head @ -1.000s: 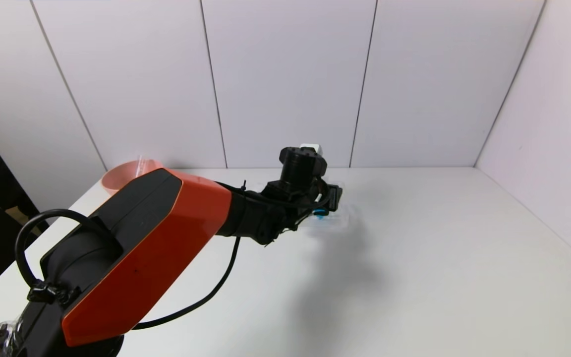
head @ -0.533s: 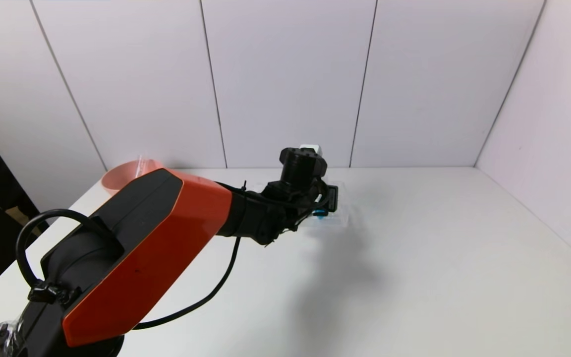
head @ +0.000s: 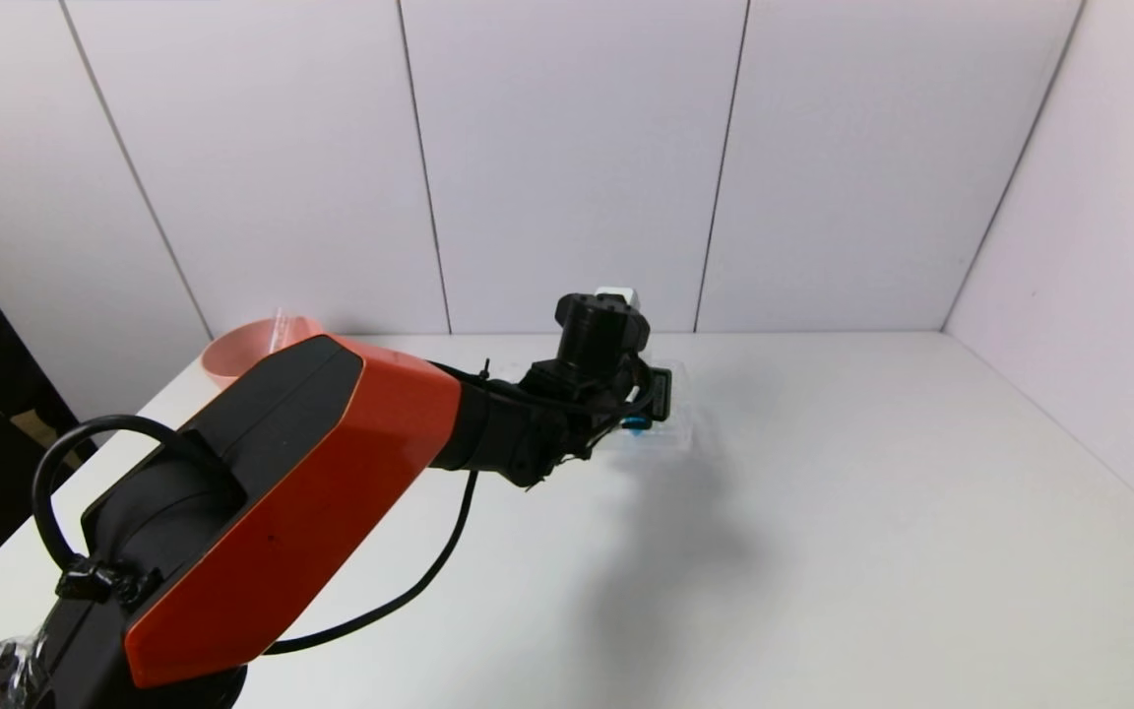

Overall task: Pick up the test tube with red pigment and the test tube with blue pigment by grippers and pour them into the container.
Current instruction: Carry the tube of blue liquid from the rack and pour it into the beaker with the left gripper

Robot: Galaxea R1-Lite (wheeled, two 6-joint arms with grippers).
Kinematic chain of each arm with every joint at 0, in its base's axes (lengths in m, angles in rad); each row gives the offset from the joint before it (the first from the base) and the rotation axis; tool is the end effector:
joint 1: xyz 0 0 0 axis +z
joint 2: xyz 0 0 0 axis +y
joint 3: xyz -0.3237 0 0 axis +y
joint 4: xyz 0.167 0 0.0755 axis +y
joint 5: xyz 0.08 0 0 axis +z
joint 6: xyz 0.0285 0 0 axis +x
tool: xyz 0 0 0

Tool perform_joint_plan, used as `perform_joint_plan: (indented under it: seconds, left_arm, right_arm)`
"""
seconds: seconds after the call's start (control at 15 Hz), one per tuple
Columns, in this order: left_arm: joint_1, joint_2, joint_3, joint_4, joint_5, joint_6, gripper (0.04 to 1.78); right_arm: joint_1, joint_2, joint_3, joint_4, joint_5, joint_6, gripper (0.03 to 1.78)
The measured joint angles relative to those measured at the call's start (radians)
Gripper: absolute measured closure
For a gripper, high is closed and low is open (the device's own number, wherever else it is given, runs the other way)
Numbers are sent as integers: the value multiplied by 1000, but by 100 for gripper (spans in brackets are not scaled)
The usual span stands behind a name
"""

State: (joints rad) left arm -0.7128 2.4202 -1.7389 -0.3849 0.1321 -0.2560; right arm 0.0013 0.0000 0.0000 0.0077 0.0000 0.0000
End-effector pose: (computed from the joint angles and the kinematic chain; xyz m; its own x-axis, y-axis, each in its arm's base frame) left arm 0.3988 -0.3397 0.1356 0.8034 -0.5203 -0.2895 0.4790 0.8536 -0.2050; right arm -0.0482 -0.0001 0.0747 1.0000 0.0013 -0.0077 -0.0013 1.0000 0.0000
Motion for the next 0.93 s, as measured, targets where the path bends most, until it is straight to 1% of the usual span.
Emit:
perform_joint_plan:
  seconds: [0.93]
  left_arm:
    - [-16,-67,7,0,8,13,136]
  right_arm:
    - [0,0,0,0,0,0,4]
